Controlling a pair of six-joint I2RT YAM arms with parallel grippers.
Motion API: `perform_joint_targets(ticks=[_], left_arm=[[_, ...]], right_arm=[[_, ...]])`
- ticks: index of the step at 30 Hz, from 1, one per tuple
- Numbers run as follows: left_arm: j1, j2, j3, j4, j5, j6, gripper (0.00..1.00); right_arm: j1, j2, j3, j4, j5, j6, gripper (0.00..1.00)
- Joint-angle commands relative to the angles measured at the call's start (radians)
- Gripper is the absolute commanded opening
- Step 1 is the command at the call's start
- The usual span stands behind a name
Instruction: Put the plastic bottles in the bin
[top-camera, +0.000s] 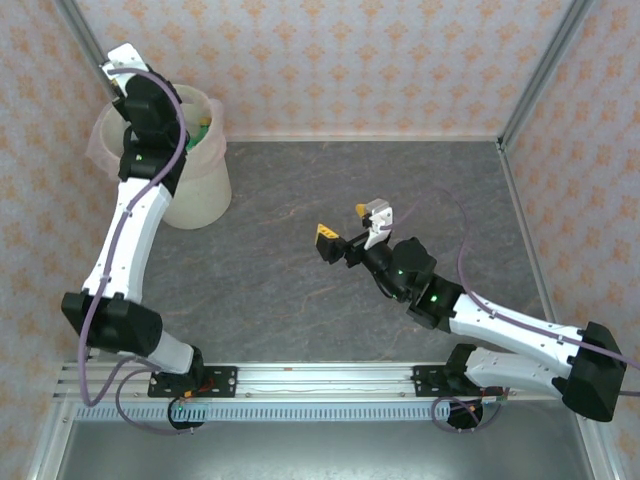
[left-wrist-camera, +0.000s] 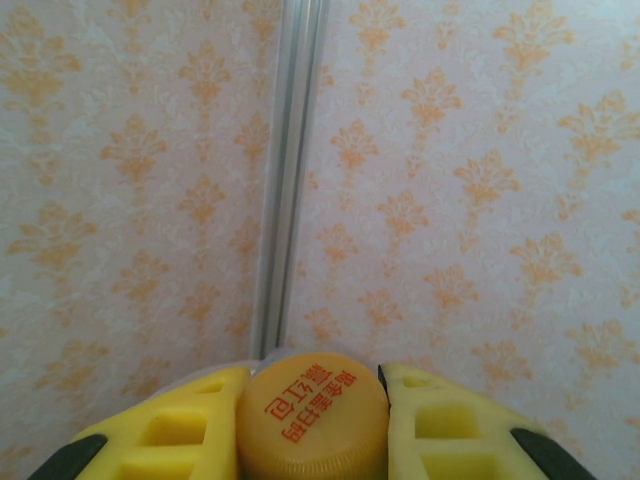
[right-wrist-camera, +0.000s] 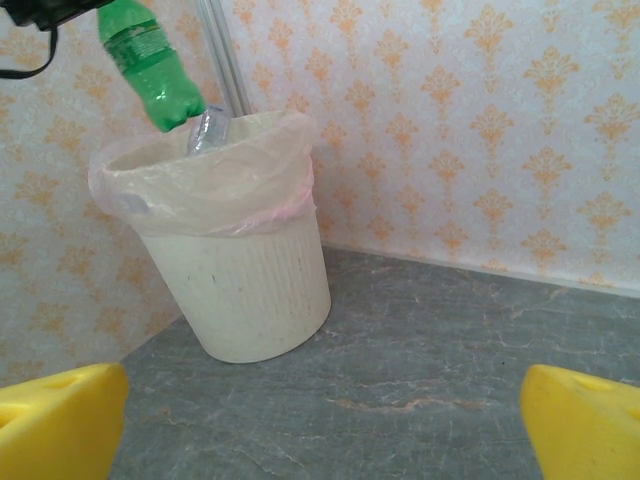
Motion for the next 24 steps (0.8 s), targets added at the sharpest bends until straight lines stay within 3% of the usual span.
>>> perform_joint_targets(ticks=[1,10,12,13,14,15,24], left_arm=[[0.04,0.065,0.086,-0.056,0.141,-0.112,0.26],[0.109,0.242,0.215,-0.166,0.35,-0.225,0.29],[0.119,0.281,0.271,-0.215,0.355,-0.238,0.46],[0.125,0.307,0.311,-0.251,0.355,-0.245,0.64],[0.128,0.328,0.353,-0.287,0.353,-0.249,0.89],[0.13,0.349,0.392,-0.322,0.344,-0.251,0.99],[0.128,0.339,0.447,-0.396,0.309,-0.253,0.99]], right_arm=[[0.004,-0.031,-0.026,0.021,0.006,0.012,1.0],[0.004,-0.026,-0.053,0.039,0.045,-0.007,1.0],[0.004,-0.013,-0.047,0.035,0.041,-0.009,1.0],[0.004,-0.008,-0.046,0.033,0.039,-0.007,1.0],[0.004,-0.006,-0.045,0.033,0.038,-0.007,1.0],[0.004,-0.005,-0.047,0.034,0.038,-0.007,1.0],[0.003,0.012,-0.075,0.077,0.052,-0.001,1.0]])
